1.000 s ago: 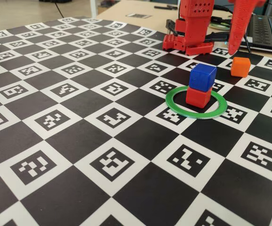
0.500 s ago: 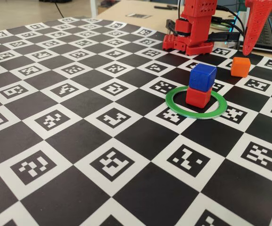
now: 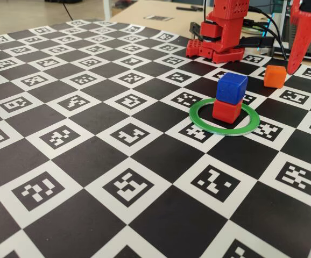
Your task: Grab the red cube then put it in the green circle then put the blue cube on top and finally the orange cube on top
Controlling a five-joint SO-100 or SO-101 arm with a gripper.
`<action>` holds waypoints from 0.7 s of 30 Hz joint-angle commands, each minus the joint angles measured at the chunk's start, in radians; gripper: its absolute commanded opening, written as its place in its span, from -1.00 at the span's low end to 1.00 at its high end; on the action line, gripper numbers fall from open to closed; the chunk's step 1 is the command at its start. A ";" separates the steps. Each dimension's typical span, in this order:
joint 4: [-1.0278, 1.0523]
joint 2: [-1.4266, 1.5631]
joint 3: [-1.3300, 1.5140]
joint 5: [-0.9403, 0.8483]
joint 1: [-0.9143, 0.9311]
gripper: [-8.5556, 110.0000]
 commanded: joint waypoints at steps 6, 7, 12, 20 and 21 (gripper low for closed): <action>-0.170 0.127 0.147 -0.034 0.018 0.09; -0.175 0.146 0.158 -0.038 0.018 0.09; -0.184 0.163 0.184 -0.064 0.035 0.09; -0.213 0.195 0.225 -0.087 0.061 0.07; -0.215 0.195 0.227 -0.091 0.064 0.07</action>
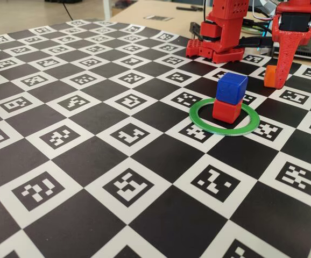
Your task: Grab the red cube then put it in the green circle then put the blue cube on top and finally the orange cube on top
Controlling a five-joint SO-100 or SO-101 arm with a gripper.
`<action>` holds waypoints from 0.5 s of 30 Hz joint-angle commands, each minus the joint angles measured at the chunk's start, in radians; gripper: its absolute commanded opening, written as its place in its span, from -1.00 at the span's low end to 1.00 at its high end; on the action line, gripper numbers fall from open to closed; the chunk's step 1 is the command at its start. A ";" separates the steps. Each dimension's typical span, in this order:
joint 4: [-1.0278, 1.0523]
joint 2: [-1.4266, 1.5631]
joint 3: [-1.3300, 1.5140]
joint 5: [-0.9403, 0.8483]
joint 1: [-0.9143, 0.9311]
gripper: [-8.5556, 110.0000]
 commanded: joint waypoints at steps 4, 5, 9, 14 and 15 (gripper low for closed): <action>-0.026 0.049 0.011 -0.021 0.028 0.07; -0.029 0.051 0.015 -0.025 0.034 0.07; -0.031 0.051 0.025 -0.040 0.035 0.07; -0.026 0.052 0.031 -0.069 0.023 0.07; -0.021 0.052 0.031 -0.075 0.020 0.07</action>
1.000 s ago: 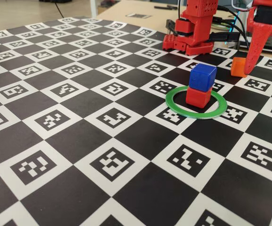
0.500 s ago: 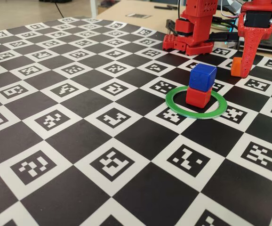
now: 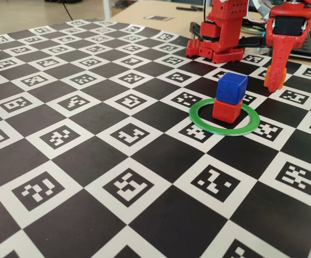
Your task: Grab the red cube then put it in the green circle then put the blue cube on top and finally the orange cube on top
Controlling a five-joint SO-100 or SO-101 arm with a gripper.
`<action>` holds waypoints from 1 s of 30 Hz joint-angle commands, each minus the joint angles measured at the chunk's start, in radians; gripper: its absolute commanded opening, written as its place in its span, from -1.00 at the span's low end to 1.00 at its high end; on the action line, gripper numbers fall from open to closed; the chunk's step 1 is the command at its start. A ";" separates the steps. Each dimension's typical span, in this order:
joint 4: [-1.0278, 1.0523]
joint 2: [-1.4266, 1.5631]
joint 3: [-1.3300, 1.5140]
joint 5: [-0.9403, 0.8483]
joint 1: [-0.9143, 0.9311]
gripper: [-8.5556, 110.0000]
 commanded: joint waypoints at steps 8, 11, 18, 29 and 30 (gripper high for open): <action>0.012 0.052 -0.002 -0.044 -0.021 0.04; 0.015 0.054 -0.005 -0.041 -0.023 0.04; 0.014 0.057 -0.006 -0.043 -0.012 -0.19; -0.002 0.061 -0.018 -0.048 -0.017 -0.53; -0.003 0.061 -0.020 -0.046 -0.017 -0.55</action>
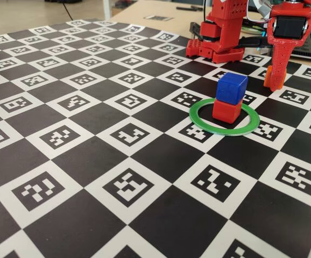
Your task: Grab the red cube then put it in the green circle then put the blue cube on top and finally the orange cube on top
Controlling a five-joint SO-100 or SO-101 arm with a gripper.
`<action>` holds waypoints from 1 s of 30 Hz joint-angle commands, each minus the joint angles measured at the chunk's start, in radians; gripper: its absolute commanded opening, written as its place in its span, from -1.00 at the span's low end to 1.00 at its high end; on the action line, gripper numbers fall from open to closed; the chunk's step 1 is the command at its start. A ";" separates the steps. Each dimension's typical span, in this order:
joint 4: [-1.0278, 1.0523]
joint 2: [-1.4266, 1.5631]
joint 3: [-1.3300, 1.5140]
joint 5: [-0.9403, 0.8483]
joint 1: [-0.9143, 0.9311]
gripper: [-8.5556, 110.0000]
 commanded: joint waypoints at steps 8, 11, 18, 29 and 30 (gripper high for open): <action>-0.017 0.051 -0.040 0.008 0.009 -0.60; 0.003 0.051 -0.058 -0.005 0.009 -0.60; 0.227 0.044 -0.270 -0.075 0.031 -0.60; 0.480 0.025 -0.499 -0.298 0.281 -0.60; 0.512 0.020 -0.529 -0.316 0.305 -0.60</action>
